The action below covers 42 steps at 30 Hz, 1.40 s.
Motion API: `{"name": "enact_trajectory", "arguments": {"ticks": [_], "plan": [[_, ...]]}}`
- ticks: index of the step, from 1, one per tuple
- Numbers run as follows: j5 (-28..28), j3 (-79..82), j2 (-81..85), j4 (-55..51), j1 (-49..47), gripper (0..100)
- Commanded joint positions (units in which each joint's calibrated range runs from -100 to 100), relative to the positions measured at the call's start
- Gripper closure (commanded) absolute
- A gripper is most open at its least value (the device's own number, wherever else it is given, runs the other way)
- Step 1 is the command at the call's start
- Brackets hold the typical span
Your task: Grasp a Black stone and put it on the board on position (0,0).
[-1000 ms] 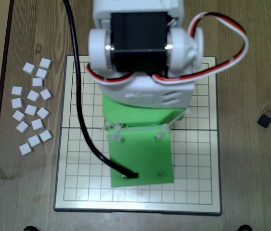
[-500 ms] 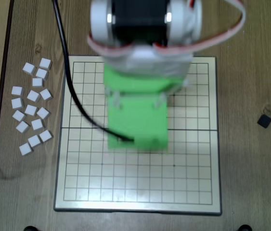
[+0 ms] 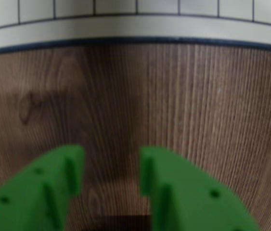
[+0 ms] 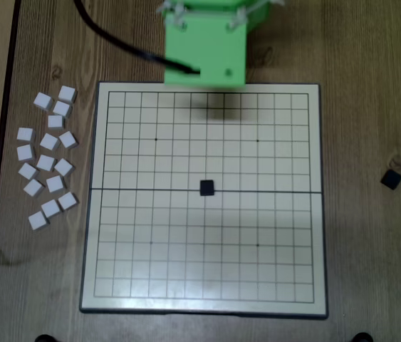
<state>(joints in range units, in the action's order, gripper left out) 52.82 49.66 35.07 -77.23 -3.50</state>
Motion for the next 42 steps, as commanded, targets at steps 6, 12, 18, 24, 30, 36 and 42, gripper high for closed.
{"name": "enact_trajectory", "arguments": {"ticks": [6, 12, 18, 24, 30, 36, 42], "plan": [[-0.44, 13.81, 17.11, 2.03, 1.09, 93], [-0.44, 20.29, 22.03, 3.44, 1.18, 93], [-0.59, 26.18, 26.36, 5.42, 1.18, 94], [-0.63, 32.36, 31.27, 7.08, 1.27, 94], [-1.12, 36.91, 36.11, 6.66, 1.91, 94], [-3.17, 42.90, 45.18, 4.02, 2.55, 94], [-4.20, 45.89, 47.89, 3.11, 2.09, 94]]}}
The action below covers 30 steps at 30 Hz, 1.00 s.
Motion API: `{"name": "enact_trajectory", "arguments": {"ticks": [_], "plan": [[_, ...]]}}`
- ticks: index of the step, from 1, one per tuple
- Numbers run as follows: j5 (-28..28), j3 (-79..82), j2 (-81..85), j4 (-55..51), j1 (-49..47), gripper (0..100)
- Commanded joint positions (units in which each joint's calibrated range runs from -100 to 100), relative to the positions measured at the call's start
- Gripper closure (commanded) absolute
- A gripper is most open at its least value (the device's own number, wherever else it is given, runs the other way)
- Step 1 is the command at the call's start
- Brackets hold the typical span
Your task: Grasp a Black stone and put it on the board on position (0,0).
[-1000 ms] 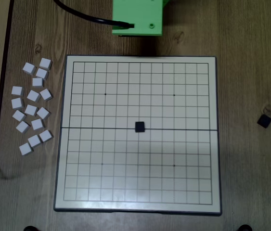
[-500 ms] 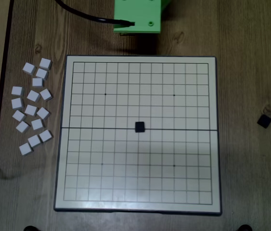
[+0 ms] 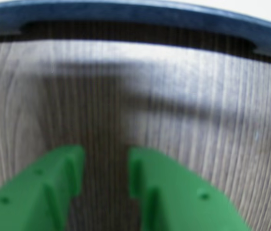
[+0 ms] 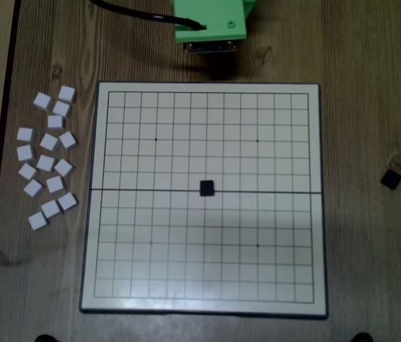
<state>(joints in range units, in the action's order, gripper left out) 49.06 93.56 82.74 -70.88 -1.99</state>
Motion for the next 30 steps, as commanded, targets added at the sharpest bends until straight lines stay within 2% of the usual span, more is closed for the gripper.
{"name": "enact_trajectory", "arguments": {"ticks": [1, 13, 30], "plan": [[-0.73, 2.48, 0.47, -3.24, 0.49, 94], [-4.98, 6.34, 4.37, -3.65, 1.31, 94], [-5.27, 6.34, 6.49, -4.56, 1.40, 93]]}}
